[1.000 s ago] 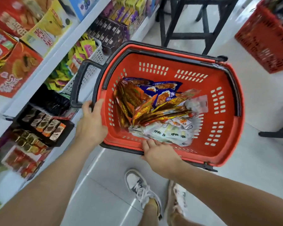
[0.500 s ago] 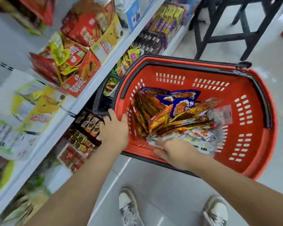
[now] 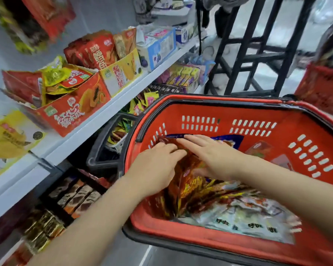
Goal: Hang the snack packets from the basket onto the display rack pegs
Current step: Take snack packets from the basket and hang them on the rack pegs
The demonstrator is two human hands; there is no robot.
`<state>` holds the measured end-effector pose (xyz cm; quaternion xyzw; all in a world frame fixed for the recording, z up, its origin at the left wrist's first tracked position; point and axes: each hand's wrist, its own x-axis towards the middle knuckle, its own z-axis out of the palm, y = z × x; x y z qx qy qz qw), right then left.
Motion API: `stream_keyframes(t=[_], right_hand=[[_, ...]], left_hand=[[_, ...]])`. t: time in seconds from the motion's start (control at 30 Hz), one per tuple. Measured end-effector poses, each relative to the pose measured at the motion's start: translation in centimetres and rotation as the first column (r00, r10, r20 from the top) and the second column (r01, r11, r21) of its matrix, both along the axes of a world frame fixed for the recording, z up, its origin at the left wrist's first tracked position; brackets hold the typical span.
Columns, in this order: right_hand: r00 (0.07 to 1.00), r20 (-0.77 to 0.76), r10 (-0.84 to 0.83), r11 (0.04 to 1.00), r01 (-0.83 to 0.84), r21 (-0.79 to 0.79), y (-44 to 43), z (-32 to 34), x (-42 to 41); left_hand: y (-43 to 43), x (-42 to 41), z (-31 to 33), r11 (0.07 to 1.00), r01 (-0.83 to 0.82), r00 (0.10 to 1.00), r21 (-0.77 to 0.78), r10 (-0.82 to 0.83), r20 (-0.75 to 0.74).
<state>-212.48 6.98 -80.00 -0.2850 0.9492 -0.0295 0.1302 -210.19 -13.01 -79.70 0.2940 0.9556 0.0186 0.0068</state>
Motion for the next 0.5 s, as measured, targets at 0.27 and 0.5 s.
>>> stream_keyframes(t=[0.27,0.5], right_hand=[[0.993,-0.032,-0.116,0.988,0.112,-0.103,1.9,-3.5,0.2],[0.9,0.239,-0.365,0.684,0.433,-0.587,5.6,0.4,-1.1]], left_hand=[[0.3,-0.9,-1.1,0.939,0.061,0.995,-0.339,-0.032,0.09],[0.9,-1.6,-0.5,0.978,-0.035,0.999,-0.206,0.03,-0.025]])
